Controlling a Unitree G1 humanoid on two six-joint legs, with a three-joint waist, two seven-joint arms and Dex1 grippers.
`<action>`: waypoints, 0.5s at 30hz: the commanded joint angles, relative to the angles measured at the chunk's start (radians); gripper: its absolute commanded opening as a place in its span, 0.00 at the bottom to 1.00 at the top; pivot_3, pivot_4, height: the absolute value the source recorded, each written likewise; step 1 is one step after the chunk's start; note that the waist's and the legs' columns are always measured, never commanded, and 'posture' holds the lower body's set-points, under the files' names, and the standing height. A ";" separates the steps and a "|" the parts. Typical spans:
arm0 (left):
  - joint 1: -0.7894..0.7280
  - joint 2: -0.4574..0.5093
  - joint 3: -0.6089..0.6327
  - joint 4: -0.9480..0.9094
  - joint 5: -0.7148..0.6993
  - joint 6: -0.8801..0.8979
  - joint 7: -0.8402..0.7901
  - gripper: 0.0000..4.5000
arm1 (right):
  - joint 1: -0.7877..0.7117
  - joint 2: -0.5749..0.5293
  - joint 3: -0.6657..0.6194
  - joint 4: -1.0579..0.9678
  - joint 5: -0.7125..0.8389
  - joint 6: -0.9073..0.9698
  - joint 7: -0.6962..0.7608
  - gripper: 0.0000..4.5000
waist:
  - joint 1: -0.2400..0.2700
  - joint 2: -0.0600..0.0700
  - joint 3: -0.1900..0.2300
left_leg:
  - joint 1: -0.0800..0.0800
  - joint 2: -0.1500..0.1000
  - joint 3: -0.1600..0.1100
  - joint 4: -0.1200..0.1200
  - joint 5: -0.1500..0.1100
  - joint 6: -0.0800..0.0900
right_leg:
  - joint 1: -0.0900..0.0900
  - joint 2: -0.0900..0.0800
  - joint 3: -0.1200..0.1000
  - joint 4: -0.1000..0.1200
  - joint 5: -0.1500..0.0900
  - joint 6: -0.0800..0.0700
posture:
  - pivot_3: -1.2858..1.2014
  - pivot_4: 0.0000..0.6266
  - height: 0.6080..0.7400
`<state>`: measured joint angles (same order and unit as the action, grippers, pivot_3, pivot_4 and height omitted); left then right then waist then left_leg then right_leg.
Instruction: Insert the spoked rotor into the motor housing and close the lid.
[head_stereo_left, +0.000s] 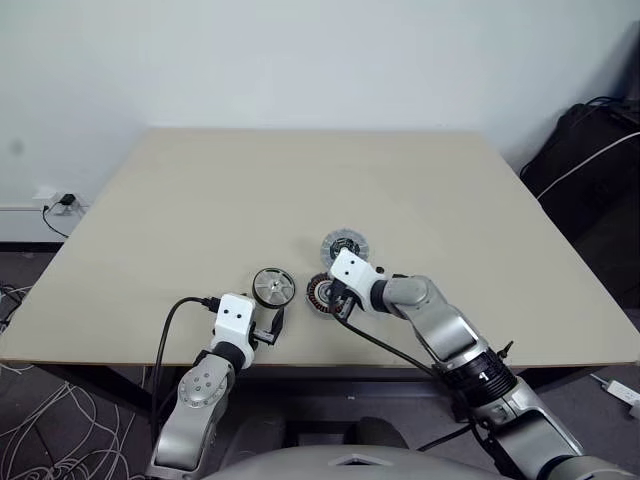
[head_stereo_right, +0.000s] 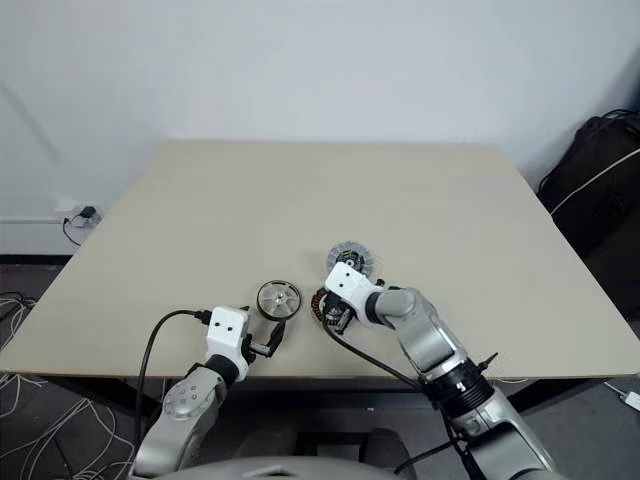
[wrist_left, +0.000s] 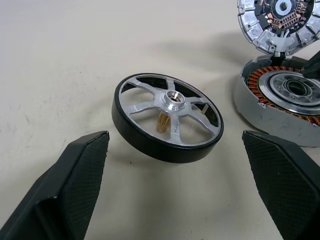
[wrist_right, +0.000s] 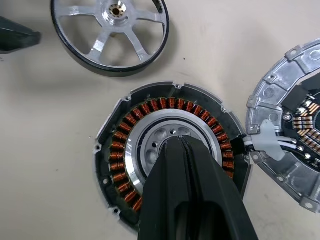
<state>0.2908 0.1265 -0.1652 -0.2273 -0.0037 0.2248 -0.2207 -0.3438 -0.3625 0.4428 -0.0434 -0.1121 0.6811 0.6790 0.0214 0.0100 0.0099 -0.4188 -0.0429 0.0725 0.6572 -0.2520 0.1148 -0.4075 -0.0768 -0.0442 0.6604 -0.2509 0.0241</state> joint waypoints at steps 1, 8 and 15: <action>-0.013 0.000 0.006 -0.011 -0.009 -0.020 -0.002 1.00 | -0.039 0.008 -0.010 0.006 -0.004 -0.027 -0.012 0.00 | 0.000 0.000 0.000 | 0.000 0.000 0.000 0.000 0.000 0.000 | 0.000 0.000 0.000 0.000 0.000 0.000 | 0.52 0.00 1.00; -0.012 -0.001 0.010 -0.013 -0.008 -0.023 0.002 1.00 | -0.053 0.017 0.008 0.112 -0.018 -0.044 -0.018 0.00 | -0.002 0.000 0.000 | 0.000 0.000 0.000 0.000 0.000 0.000 | 0.000 0.000 0.000 0.000 0.000 0.000 | 0.52 0.00 1.00; -0.007 0.001 0.014 -0.018 -0.008 -0.022 0.003 1.00 | -0.055 0.024 -0.013 0.091 -0.001 -0.059 -0.026 0.00 | -0.005 0.000 -0.002 | 0.001 0.000 0.000 0.000 0.000 0.000 | 0.001 0.000 0.000 0.001 0.000 0.000 | 0.52 0.00 1.00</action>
<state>0.2940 0.1262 -0.1592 -0.2269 -0.0035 0.2247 -0.2187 -0.3845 -0.3423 0.4523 0.0682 -0.1147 0.6313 0.6569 0.0164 0.0098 0.0083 -0.4177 -0.0429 0.0726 0.6572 -0.2520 0.1148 -0.4064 -0.0768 -0.0441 0.6612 -0.2504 0.0242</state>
